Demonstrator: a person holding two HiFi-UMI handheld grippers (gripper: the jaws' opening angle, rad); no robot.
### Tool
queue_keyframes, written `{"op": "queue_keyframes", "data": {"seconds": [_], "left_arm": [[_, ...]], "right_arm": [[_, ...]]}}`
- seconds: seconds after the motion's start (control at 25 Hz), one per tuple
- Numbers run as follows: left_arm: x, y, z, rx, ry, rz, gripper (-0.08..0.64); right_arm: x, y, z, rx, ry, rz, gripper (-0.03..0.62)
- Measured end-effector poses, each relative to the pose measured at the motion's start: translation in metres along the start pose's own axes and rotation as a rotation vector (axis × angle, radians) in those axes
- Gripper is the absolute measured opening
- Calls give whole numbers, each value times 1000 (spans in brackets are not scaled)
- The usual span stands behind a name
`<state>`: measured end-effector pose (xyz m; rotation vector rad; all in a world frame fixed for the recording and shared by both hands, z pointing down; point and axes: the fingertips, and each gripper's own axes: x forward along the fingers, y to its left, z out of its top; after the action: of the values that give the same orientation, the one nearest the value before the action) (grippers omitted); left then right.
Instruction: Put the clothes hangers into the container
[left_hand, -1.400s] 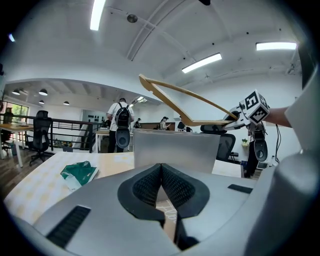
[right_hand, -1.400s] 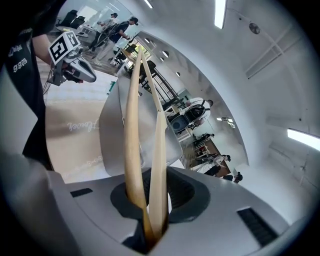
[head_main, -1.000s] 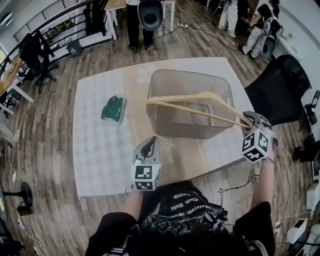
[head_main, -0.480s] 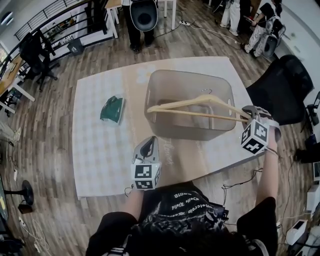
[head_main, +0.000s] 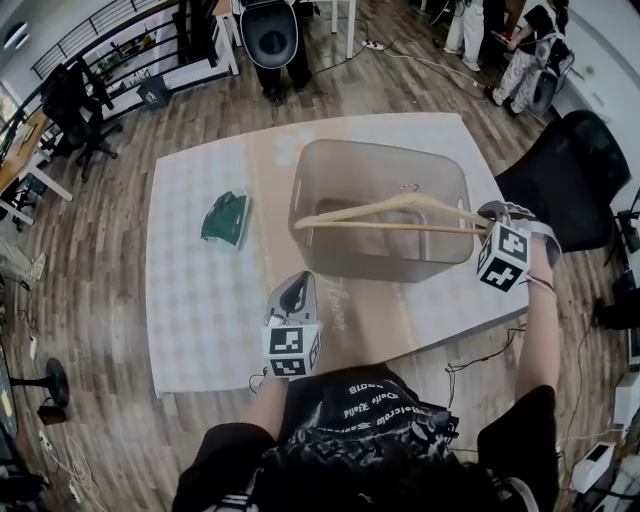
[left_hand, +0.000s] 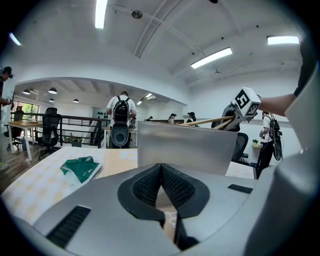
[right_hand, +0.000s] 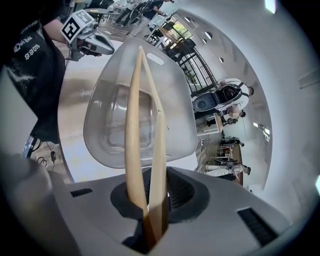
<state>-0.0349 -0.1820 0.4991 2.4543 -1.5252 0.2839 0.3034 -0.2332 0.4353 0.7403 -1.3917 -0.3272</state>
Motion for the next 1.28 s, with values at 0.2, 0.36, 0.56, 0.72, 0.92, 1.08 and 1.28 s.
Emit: {"op": "queue_keyframes", "data": {"seconds": [0.2,0.36,0.56,0.72,0.92,1.08,1.28], "left_arm": [[1,0,-2,-4,2,6,20],[3,0,-4,-9,5,8,20],[5,-5,-5,-8,9,2,20],[4,-3,-3,-13,8,14,20],[4,2,-5,-19,14,28,20],[6,4,-5,-21,11,35,20],[7,7,-7,-27,14,45,20]], "right_arm": [[10,-1,2,-54,28,33,63],[14,-7,7,-83,39,44,63],[17,-14,16,-153,59,59,63],[18,-20,22,-234,83,66,63],[22,-29,29,-299,109,90,61],[29,-36,39,-371,141,115,61],[37,-39,49,-439,172,127,61]]}}
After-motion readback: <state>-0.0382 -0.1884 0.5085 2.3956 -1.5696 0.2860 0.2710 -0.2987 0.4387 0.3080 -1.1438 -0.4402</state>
